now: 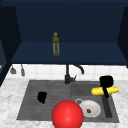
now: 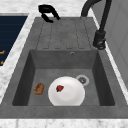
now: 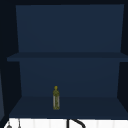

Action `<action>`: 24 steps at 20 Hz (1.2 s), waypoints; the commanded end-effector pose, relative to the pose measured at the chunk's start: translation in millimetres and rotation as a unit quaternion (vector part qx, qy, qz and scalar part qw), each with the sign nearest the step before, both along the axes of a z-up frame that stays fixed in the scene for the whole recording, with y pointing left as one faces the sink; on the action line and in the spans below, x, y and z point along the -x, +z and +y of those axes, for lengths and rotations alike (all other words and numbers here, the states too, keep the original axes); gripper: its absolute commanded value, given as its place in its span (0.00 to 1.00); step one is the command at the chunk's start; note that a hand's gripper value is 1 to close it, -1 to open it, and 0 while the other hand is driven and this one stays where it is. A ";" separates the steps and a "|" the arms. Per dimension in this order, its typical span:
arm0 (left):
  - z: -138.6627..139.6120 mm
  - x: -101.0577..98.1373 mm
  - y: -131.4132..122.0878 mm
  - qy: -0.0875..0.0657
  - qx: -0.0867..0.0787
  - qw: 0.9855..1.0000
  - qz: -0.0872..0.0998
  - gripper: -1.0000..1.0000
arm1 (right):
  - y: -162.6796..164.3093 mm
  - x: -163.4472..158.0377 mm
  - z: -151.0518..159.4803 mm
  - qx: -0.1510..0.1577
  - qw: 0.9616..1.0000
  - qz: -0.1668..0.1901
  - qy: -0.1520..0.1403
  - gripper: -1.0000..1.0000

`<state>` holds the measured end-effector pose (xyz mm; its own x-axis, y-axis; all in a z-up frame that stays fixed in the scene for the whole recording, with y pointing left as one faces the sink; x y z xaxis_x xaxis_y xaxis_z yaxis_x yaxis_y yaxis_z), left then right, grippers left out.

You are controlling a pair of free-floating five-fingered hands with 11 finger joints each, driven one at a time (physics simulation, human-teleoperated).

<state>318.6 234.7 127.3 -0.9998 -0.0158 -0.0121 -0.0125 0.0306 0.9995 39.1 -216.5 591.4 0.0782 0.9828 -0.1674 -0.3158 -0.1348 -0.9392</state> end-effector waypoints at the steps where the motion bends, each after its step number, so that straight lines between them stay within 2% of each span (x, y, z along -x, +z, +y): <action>1: 0.0 0.0 0.0 0.000 0.000 1.000 0.000 0.50 | -16.6 12.1 -26.4 -0.018 1.000 -0.013 -0.003 1.00; 9: 0.0 0.0 0.0 0.000 0.000 1.000 0.000 0.50 | -45.2 24.1 -81.0 -0.039 0.999 0.023 -0.002 1.00; 24: 0.0 0.0 0.0 0.000 0.000 1.000 0.000 0.50 | -125.9 35.5 -187.7 -0.056 0.998 0.006 -0.009 1.00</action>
<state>318.6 234.7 127.3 -0.9998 -0.0158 -0.0121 -0.0125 0.0306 0.9995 3.2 -384.9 480.9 0.0730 0.9915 -0.1078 -0.3748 -0.0729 -0.9242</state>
